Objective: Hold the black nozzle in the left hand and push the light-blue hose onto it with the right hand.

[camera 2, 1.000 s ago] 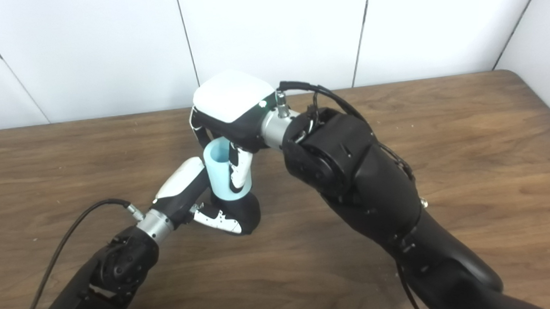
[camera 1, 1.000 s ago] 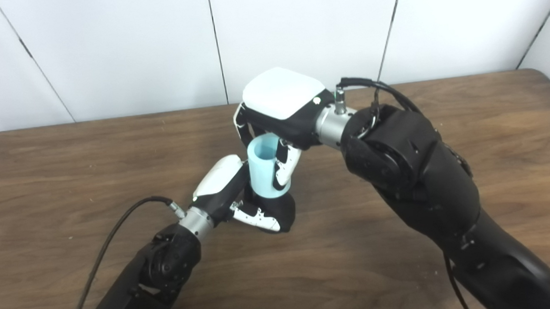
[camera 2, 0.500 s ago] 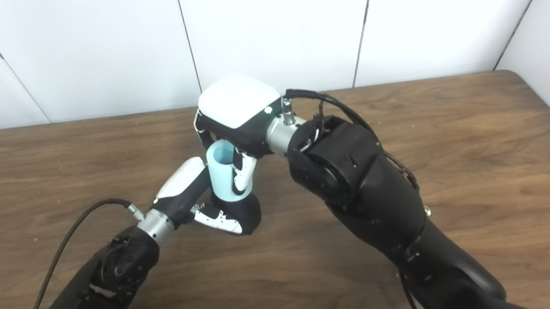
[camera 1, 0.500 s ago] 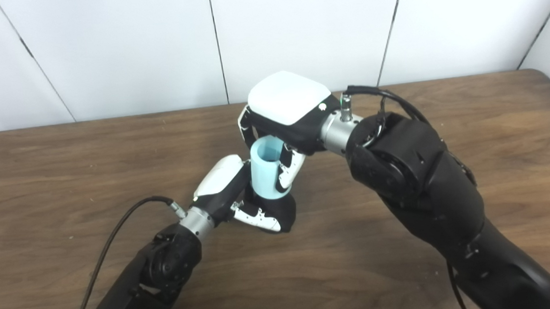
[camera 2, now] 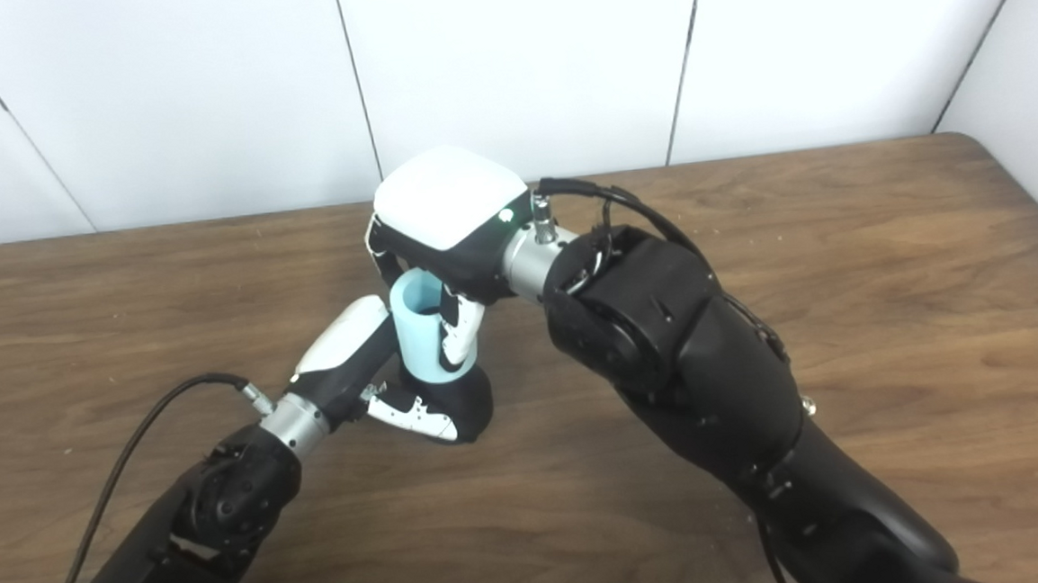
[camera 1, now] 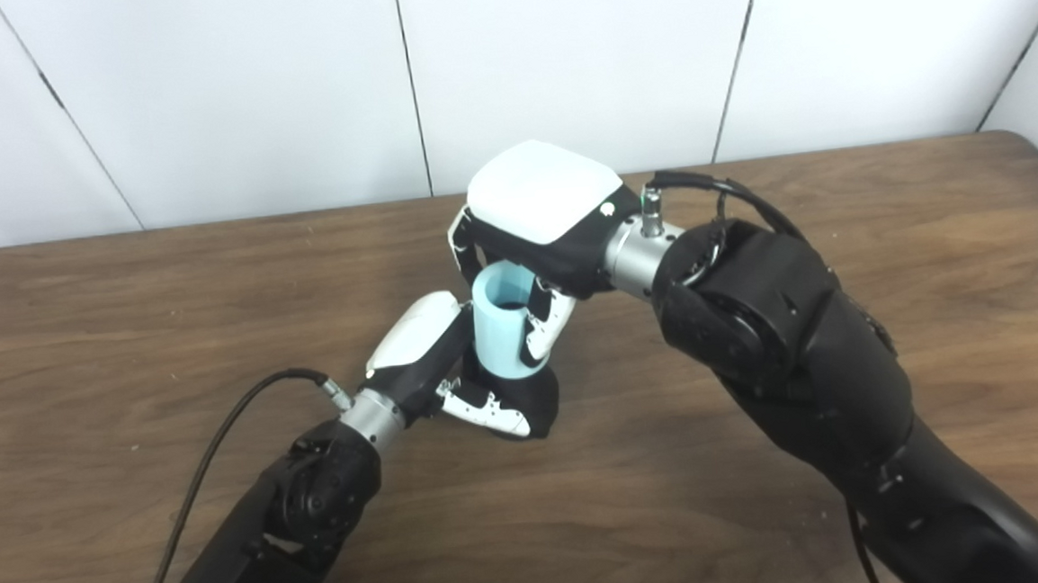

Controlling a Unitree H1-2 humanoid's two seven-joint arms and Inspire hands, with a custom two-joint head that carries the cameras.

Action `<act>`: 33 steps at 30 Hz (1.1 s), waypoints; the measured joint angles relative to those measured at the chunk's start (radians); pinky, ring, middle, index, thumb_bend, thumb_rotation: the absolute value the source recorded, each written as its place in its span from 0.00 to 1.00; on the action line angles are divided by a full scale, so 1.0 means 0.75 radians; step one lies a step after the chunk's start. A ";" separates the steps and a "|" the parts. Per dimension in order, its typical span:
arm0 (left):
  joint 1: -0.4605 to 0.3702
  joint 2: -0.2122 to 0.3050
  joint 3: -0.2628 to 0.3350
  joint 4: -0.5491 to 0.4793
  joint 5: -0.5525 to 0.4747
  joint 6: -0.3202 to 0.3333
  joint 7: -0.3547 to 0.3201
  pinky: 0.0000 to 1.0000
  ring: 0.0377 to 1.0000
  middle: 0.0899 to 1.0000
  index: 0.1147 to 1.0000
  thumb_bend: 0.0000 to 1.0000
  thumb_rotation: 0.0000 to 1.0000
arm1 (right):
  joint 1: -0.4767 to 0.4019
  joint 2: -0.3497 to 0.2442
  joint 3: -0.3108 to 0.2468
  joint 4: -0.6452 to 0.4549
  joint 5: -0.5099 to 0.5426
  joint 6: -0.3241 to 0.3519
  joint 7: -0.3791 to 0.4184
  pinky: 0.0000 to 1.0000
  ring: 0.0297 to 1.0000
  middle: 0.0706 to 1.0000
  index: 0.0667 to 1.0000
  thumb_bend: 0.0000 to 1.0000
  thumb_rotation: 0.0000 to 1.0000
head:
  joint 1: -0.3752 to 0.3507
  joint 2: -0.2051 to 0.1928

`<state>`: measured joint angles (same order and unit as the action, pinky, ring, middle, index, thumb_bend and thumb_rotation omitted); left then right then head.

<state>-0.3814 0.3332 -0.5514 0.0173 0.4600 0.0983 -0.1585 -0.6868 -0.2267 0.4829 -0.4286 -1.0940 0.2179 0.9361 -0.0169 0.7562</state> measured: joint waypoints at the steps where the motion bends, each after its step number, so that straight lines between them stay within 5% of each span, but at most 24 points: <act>1: -0.001 0.000 0.000 0.000 0.001 0.001 -0.001 0.29 0.30 0.31 0.41 0.51 0.09 | -0.001 -0.001 0.002 0.001 0.000 -0.005 -0.002 0.03 0.08 0.43 0.45 0.53 0.00 | 0.000 0.000; 25: -0.001 0.000 0.000 -0.004 0.003 0.013 -0.004 0.27 0.29 0.31 0.41 0.51 0.09 | -0.005 0.005 0.019 0.071 0.021 -0.030 -0.008 0.04 0.10 0.43 0.46 0.53 0.00 | 0.000 -0.004; 27: -0.001 0.000 0.000 -0.005 0.003 0.013 -0.004 0.27 0.30 0.31 0.41 0.51 0.09 | 0.000 0.011 0.007 0.069 0.023 -0.022 -0.008 0.18 0.28 0.44 0.66 0.56 0.00 | -0.002 -0.002; 28: -0.001 0.000 0.000 -0.005 0.003 0.013 -0.004 0.27 0.30 0.31 0.41 0.51 0.09 | 0.004 0.015 0.000 0.067 0.022 -0.019 -0.007 0.37 0.46 0.59 0.71 0.77 0.21 | -0.002 -0.002; 30: -0.001 0.000 0.000 -0.007 0.003 0.013 -0.004 0.27 0.30 0.31 0.41 0.51 0.09 | 0.017 0.018 -0.012 0.050 0.017 -0.015 -0.012 0.55 0.63 0.71 0.77 0.95 0.40 | -0.002 -0.002; 33: -0.001 -0.001 -0.001 -0.011 0.003 0.013 -0.007 0.26 0.30 0.31 0.41 0.51 0.09 | 0.060 0.028 -0.038 0.024 0.015 -0.019 -0.053 0.67 0.75 0.79 0.80 1.00 0.47 | -0.002 -0.004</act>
<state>-0.3819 0.3328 -0.5519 0.0089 0.4624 0.1081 -0.1637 -0.6416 -0.2055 0.4544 -0.4103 -1.0827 0.2035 0.8960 -0.0184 0.7532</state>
